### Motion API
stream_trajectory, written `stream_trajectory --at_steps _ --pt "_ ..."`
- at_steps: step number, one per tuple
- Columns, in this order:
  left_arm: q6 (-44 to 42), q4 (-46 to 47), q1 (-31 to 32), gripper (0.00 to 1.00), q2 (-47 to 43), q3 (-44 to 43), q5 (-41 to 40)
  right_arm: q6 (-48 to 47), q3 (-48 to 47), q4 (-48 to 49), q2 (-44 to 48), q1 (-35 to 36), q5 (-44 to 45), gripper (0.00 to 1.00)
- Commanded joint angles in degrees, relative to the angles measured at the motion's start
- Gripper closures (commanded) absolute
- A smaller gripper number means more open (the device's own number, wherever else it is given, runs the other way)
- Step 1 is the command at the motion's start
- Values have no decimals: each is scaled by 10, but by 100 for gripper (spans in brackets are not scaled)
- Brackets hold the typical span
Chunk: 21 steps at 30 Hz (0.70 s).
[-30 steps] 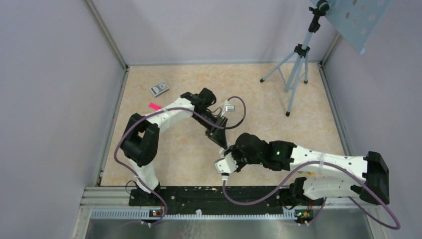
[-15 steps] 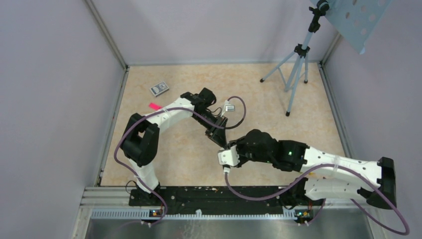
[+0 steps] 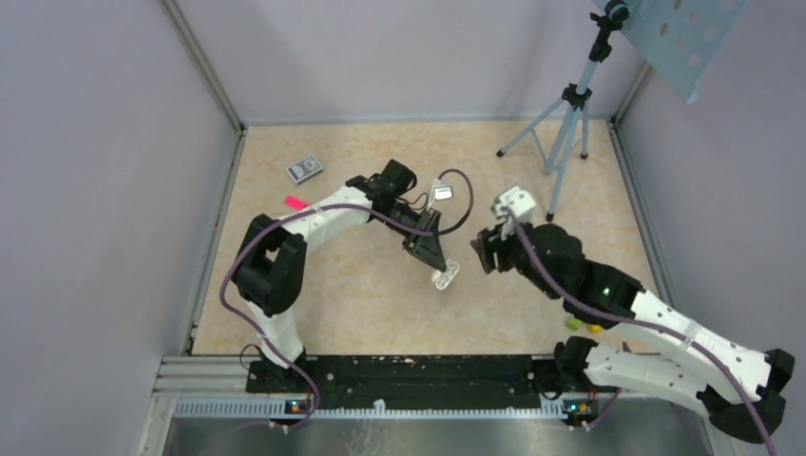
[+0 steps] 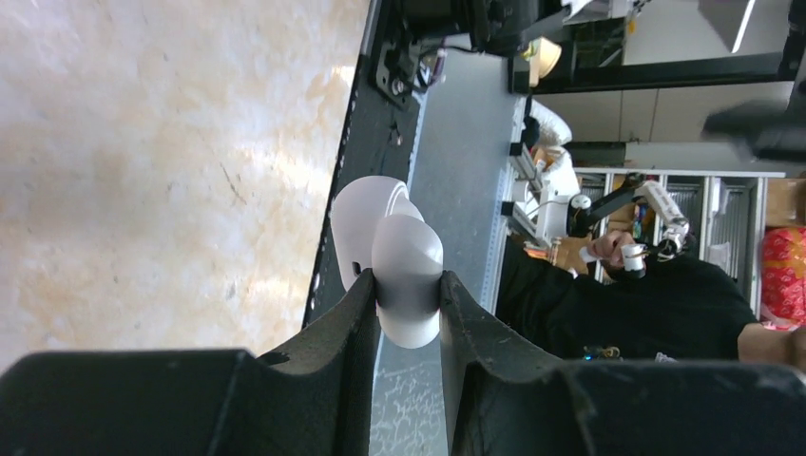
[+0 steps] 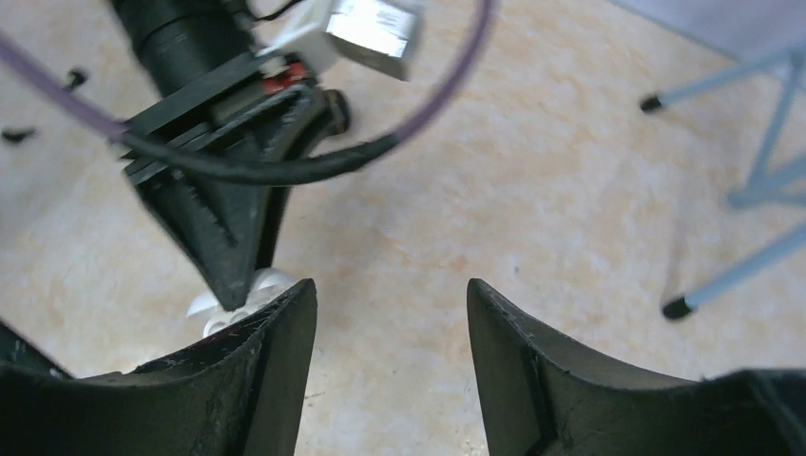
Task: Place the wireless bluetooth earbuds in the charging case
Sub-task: Place the charging case with the earbuds at the center of the board.
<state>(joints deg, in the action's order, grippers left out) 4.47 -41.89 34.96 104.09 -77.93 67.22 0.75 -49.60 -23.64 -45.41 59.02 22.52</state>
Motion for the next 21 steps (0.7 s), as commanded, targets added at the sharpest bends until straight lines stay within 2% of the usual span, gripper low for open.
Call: stream_trajectory --at_steps 1,4,8,11,17,21 --pt "129 167 -8 100 36 -19 27 200 13 -11 66 -100 8 41" --pt "196 234 -9 100 79 -56 17 257 41 -31 110 -128 43 41" --pt "235 227 -11 100 158 -157 -75 306 55 -80 129 -128 68 41" --pt "246 232 -12 100 210 -233 -114 320 75 -81 140 -128 59 42" --pt "331 342 -15 100 317 -319 -81 316 109 -57 153 -128 59 42" --pt "354 345 -15 100 383 -386 -98 311 101 -71 144 -129 63 42"
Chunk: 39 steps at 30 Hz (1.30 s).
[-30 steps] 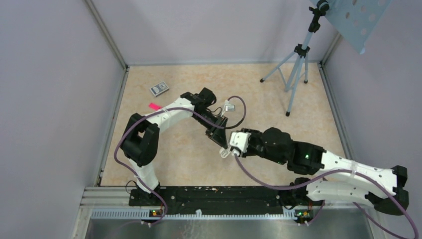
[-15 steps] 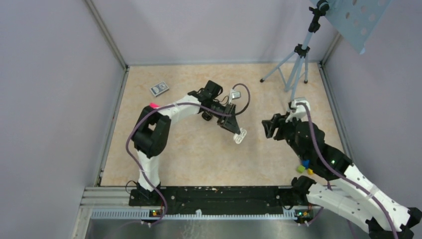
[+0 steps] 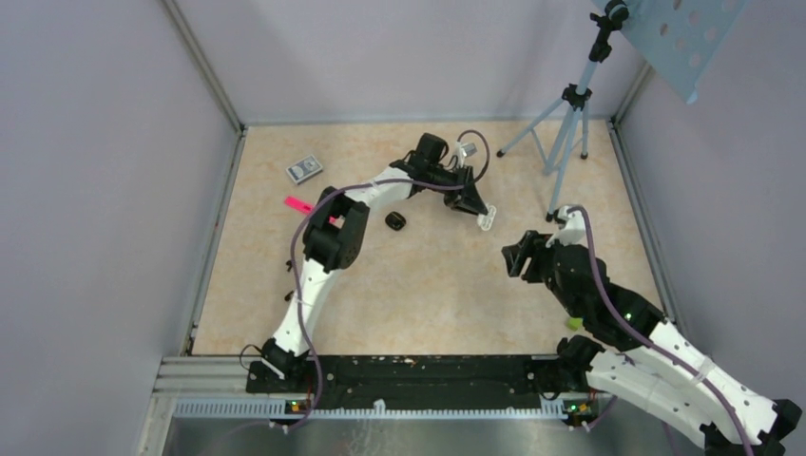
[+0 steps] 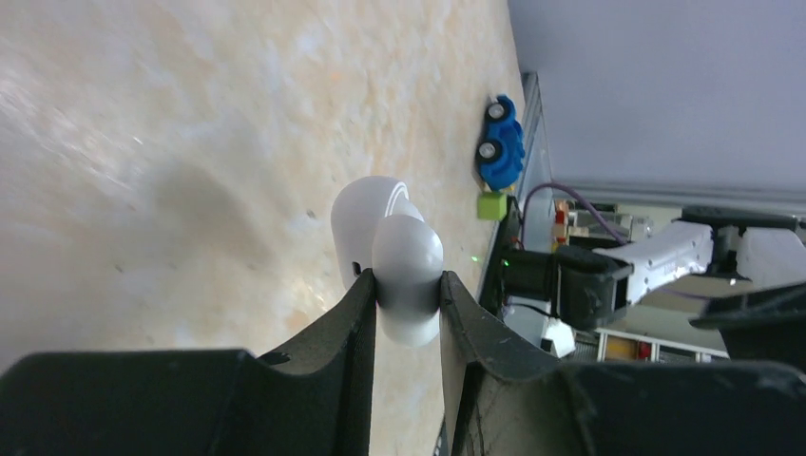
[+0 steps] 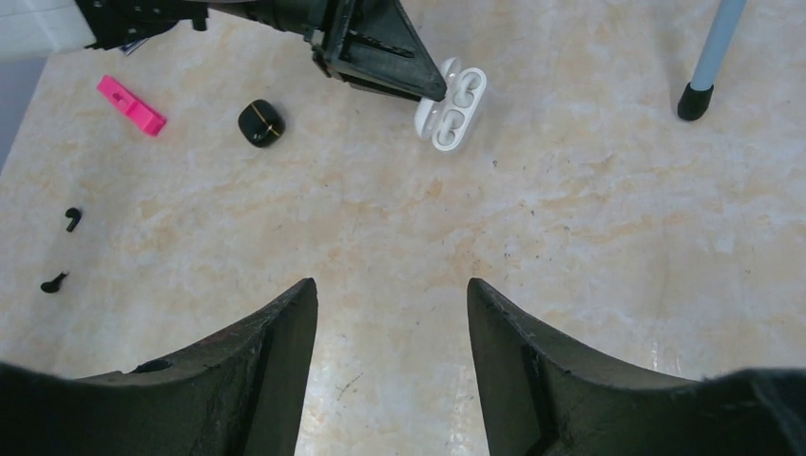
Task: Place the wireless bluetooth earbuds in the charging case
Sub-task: Place the charging case with the earbuds at the center of the board, then pick up the charging case from the center of the board.
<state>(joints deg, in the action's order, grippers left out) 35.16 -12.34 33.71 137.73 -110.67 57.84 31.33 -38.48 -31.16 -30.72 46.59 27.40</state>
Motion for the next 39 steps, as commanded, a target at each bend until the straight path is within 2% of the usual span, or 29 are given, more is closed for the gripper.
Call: stream_trajectory --at_steps 1,9,12,15,16,19,22,23,28,30,33,36,39 --pt "49 46 -3 100 60 -74 -9 7 -9 2 -1 -4 16 42" --pt "45 58 -6 100 123 -140 -45 32 -5 -27 19 -4 41 41" --pt "43 48 -6 91 138 -159 -66 33 -14 -54 21 -4 53 40" --pt "20 10 -5 68 139 -180 -93 25 -25 -74 25 -4 69 40" --pt "6 1 -2 59 130 -180 -104 24 -28 -80 25 -4 76 40" --pt "-38 -31 2 38 92 -178 -148 23 -34 -90 19 -4 88 39" --pt "-75 -62 4 5 69 -177 -165 25 -36 -95 3 -4 81 38" --pt "-88 -74 5 2 61 -177 -172 27 -36 -96 -2 -4 78 38" --pt "-155 -135 4 1 -12 -147 -239 39 -33 -88 -22 -4 54 37" --pt "-172 -157 2 1 -69 -116 -313 45 -28 -74 -33 -4 33 31" --pt "-184 -164 -5 1 -164 -33 -385 61 -30 -73 -75 -4 5 21" --pt "-177 -182 -23 1 -271 79 -450 40 -39 -63 -128 -4 -13 17" --pt "-159 -242 -56 1 -374 163 -499 53 -56 -48 -178 -3 7 13"
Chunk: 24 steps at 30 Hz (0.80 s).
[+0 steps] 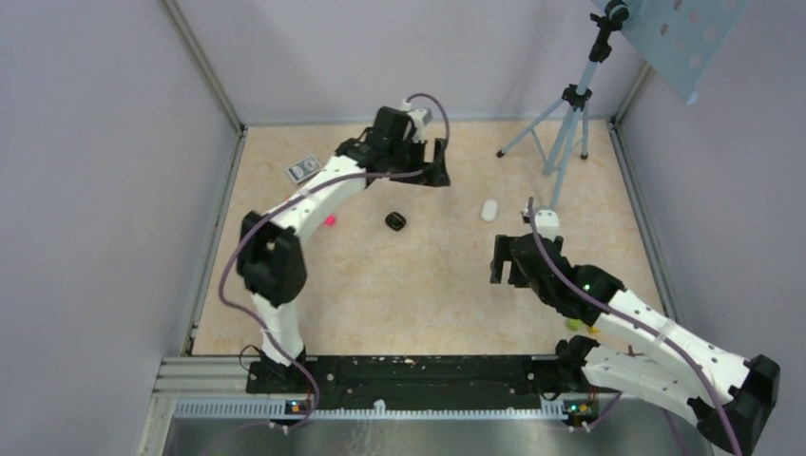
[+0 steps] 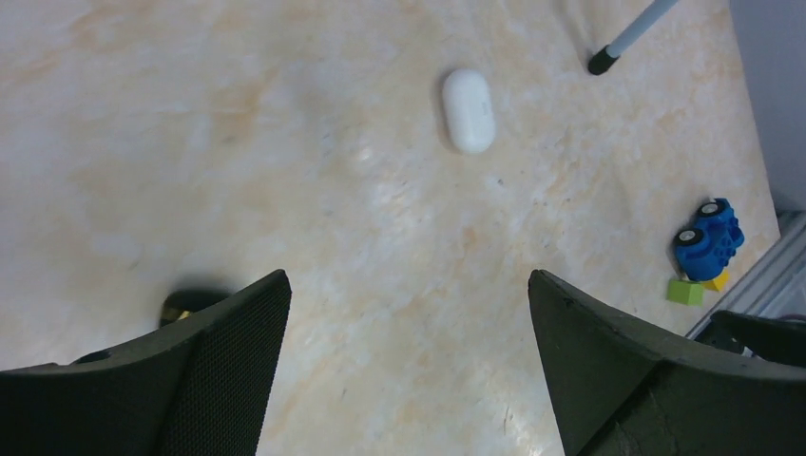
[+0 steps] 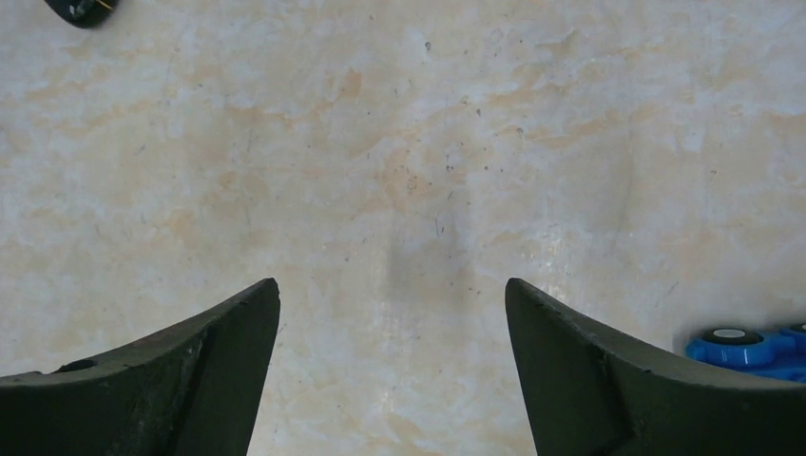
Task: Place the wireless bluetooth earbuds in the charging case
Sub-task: Pick up the charging case from the center of the board.
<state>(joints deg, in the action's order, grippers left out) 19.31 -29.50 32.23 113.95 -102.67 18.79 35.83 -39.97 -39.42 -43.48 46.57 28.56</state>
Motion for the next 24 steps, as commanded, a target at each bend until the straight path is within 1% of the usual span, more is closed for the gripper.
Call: stream_trajectory --at_steps 1,3,6,7,10,12,14,16,19,21,24 --pt "0 -92 -54 1 -168 116 -122 4 -44 51 -63 -3 -6 12" --pt "12 -111 -88 1 -241 186 -144 -11 -41 99 -87 -1 -22 12" --pt "23 -154 -161 1 -332 272 -155 -44 -44 182 -133 0 -82 11" --pt "25 -175 -191 1 -355 295 -160 -55 -49 206 -157 2 -97 11" --pt "47 -216 -236 1 -415 355 -175 -94 -83 247 -252 21 -106 10" --pt "67 -219 -256 1 -457 396 -160 -120 -129 245 -319 27 -117 10" --pt "74 -222 -279 1 -480 423 -101 -150 -182 235 -389 30 -137 10" --pt "97 -234 -292 1 -494 447 -74 -173 -242 223 -455 31 -154 9" --pt "122 -217 -294 1 -518 471 -44 -215 -279 257 -520 32 -180 9" --pt "122 -198 -294 1 -531 473 -59 -235 -296 285 -552 31 -186 9" --pt "119 -186 -294 1 -529 452 -73 -260 -344 294 -616 32 -187 9"
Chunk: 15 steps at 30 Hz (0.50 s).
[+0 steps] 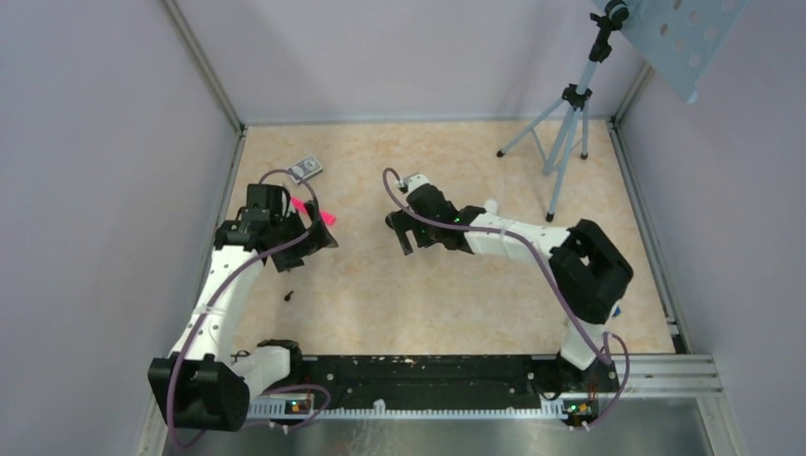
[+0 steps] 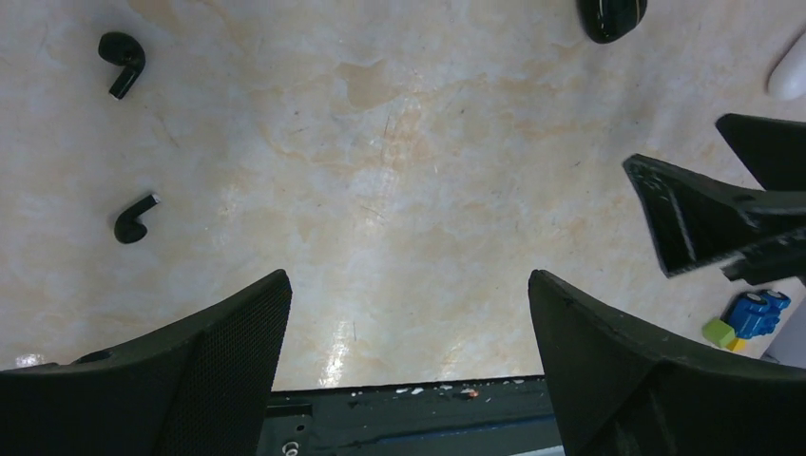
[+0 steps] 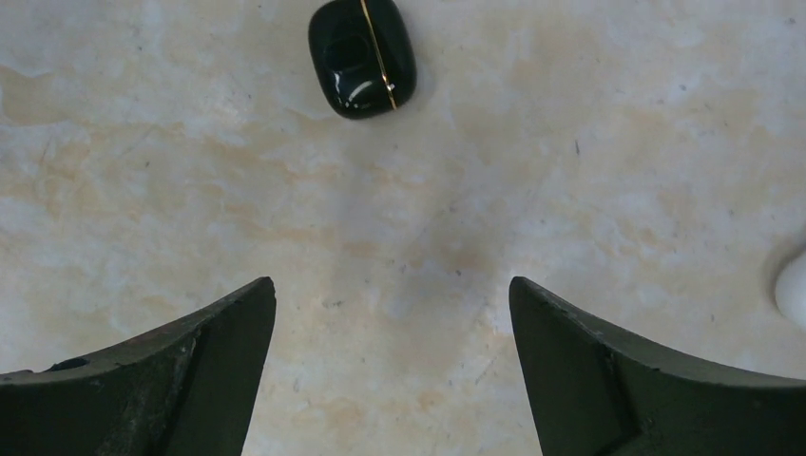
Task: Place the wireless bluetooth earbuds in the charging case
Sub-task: Pick up the charging case from the center of the board.
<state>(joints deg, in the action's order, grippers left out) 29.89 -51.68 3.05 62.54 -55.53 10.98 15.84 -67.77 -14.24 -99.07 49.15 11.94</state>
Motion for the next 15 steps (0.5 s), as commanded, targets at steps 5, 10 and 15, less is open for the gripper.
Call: stream_trajectory --at_steps 5,10,15 --pt "12 38 -2 1 1 -35 16 -82 -145 42 -158 5 -2 9" --pt "5 46 -2 1 -12 -25 25 -77 -186 53 -207 -10 -1 9" --pt "-10 54 -2 1 -21 -16 39 -81 -240 35 -263 -20 -5 10"
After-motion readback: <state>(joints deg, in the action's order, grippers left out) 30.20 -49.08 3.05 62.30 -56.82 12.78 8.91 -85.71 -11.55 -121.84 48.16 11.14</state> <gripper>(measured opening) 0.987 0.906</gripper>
